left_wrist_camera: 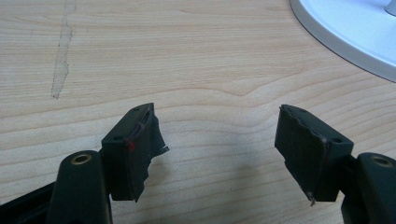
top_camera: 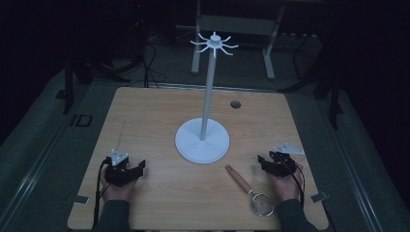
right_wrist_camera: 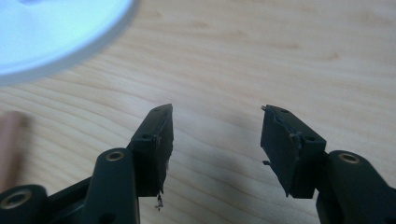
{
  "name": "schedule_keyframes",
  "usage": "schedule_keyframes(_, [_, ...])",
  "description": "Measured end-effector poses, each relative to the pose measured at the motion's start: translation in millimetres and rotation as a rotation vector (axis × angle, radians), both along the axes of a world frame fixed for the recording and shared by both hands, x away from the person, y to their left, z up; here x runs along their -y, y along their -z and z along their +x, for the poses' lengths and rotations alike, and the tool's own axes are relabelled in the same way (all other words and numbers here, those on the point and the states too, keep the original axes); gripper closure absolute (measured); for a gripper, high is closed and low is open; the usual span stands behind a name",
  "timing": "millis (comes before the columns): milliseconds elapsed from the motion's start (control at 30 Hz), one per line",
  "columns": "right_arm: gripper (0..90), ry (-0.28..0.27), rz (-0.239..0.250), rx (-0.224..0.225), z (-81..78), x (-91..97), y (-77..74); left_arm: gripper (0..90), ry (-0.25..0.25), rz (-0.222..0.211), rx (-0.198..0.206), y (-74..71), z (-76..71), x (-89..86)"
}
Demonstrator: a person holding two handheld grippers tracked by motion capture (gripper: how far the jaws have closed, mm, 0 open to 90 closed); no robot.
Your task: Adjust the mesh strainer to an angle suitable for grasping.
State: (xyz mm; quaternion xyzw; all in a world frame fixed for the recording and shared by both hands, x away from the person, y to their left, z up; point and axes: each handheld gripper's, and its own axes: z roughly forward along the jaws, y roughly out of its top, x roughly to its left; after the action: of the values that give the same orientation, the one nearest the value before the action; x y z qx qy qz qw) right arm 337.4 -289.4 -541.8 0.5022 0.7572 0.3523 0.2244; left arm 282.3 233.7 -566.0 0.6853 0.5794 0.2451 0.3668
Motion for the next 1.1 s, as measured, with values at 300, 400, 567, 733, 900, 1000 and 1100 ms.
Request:
schedule_keyframes(300, [49.1, -0.080, -0.045, 0.041, -18.0, -15.3, -25.2, 30.2, 0.002, -0.003, 0.002, -0.2, -0.2, -0.3])
schedule_keyframes(400, [50.3, -0.084, -0.085, 0.044, -21.9, -21.4, -30.5, 30.2, 0.002, -0.004, 0.002, -0.2, -0.2, -0.4])
schedule_keyframes(567, [50.8, -0.099, -0.117, 0.049, -27.3, -27.0, -36.3, 30.2, 0.002, -0.003, 0.001, -0.2, -0.2, -0.3])
schedule_keyframes(733, [55.3, -0.111, -0.145, 0.032, -32.8, -32.2, -43.0, 30.2, 0.000, 0.000, 0.003, -0.1, -0.2, 0.0])
schedule_keyframes(900, [56.3, -0.135, -0.158, -0.010, -35.7, -37.6, -49.5, 30.2, -0.001, -0.003, 0.003, -0.1, -0.1, 0.0])
schedule_keyframes(1000, [55.3, -0.147, -0.161, -0.036, -37.3, -40.7, -52.7, 30.2, 0.000, -0.002, 0.002, -0.1, -0.2, -0.1])
schedule_keyframes(1100, [53.8, -0.157, -0.175, -0.049, -38.9, -43.7, -55.1, 30.2, 0.001, -0.002, 0.002, -0.2, -0.2, -0.2])
